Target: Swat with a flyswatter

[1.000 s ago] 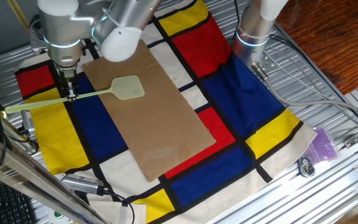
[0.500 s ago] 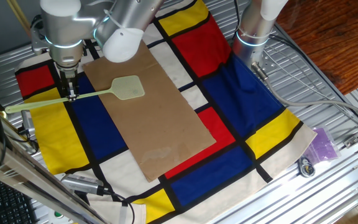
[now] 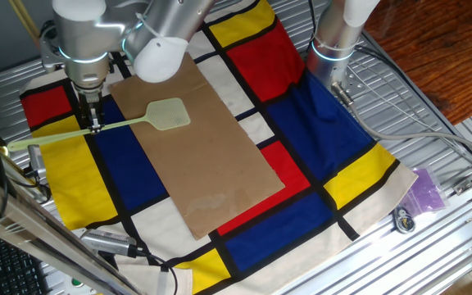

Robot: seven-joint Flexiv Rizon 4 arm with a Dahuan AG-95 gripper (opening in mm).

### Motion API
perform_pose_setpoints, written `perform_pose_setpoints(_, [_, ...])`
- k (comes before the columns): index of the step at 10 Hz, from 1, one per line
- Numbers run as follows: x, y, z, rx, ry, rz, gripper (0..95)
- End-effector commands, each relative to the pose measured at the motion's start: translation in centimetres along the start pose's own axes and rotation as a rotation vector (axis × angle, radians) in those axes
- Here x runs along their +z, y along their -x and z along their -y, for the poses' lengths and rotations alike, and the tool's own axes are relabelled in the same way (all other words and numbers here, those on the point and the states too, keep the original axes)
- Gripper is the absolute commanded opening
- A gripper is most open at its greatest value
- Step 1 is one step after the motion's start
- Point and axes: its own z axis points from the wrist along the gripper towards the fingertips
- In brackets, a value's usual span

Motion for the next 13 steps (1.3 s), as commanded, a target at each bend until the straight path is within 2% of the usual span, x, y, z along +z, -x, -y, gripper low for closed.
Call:
perform_pose_setpoints(1, [0.0,0.0,0.0,-0.006,-0.003,-0.003,19.0])
perform_pose_setpoints(5, [0.0,0.0,0.0,-0.022,-0.004,-0.014,19.0])
perform_pose_setpoints(6, [-0.4,0.1,0.0,-0.052,0.005,-0.043,0.0])
perform_pose_setpoints(7, [-1.3,0.2,-0.1,-0.074,0.02,-0.105,0.0])
perform_pose_setpoints(8, [-1.8,0.2,-0.2,-0.086,0.02,-0.146,0.0])
perform_pose_setpoints(9, [-3.5,0.2,-0.5,-0.112,0.012,-0.259,0.0])
perform_pose_setpoints(10, [-4.4,0.1,-0.7,-0.115,0.014,-0.291,0.0])
perform_pose_setpoints(11, [-6.0,-0.6,-1.4,-0.1,0.021,-0.319,0.0])
perform_pose_setpoints(12, [-7.1,-1.5,-1.9,-0.089,0.018,-0.345,0.0])
perform_pose_setpoints(13, [-7.8,-3.1,-2.1,-0.07,0.021,-0.346,0.0])
